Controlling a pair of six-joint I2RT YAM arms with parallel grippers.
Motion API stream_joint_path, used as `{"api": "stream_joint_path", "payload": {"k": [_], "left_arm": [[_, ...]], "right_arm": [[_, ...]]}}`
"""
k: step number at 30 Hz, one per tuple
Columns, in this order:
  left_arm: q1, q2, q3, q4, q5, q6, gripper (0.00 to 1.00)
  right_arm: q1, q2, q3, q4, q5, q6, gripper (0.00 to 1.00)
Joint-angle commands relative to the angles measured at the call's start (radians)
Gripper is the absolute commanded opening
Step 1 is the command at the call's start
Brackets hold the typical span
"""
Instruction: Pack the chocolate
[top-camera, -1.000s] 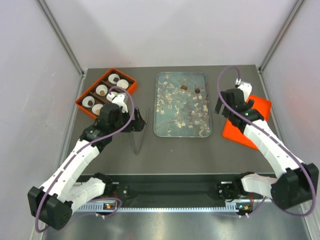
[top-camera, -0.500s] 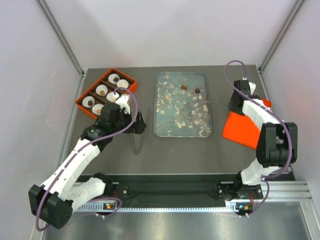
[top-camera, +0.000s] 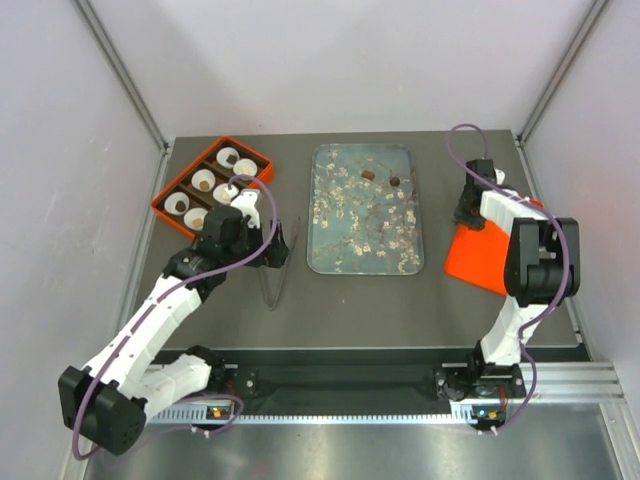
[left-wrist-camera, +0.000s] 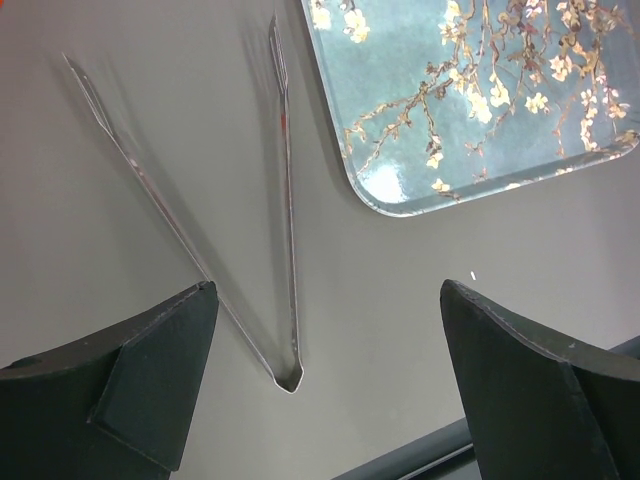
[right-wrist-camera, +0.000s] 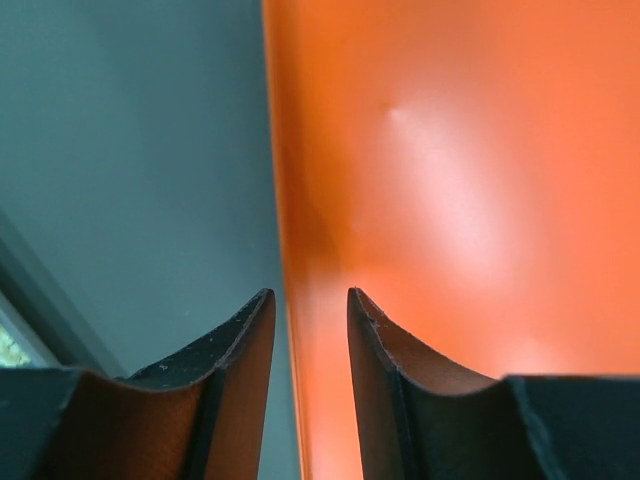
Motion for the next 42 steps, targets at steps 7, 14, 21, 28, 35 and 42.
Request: {"api": "stream_joint_path", "payload": {"k": [7, 14, 21, 28, 35, 42], "left_arm": [[0.013, -0.028, 0.026, 0.014, -0.015, 0.013, 0.96], [0.013, -0.088, 0.014, 0.03, -0.003, 0.021, 0.95], [0.013, -0.148, -0.004, 0.064, 0.026, -0.002, 0.94], [0.013, -0.174, -0.032, 0.13, 0.13, -0.056, 0.92], [0.013, -0.111, 0.037, 0.171, 0.323, -0.163, 0.91], [0.016, 0.031, 0.121, 0.308, 0.491, -0.294, 0.89]], "right_arm": [[-0.023, 0.044, 0.033, 0.054, -0.024, -0.005, 0.33], [-0.025, 0.044, 0.087, 0.039, -0.087, -0.06, 0.04], [-0.023, -0.213, 0.125, -0.047, -0.117, -0.077, 0.0], [-0.022, -0.42, 0.104, -0.136, -0.191, -0.049, 0.0], [-0.022, -0.583, 0.104, -0.149, -0.32, -0.017, 0.0], [-0.013, -0.644, 0.147, -0.055, -0.569, 0.075, 0.0]]}}
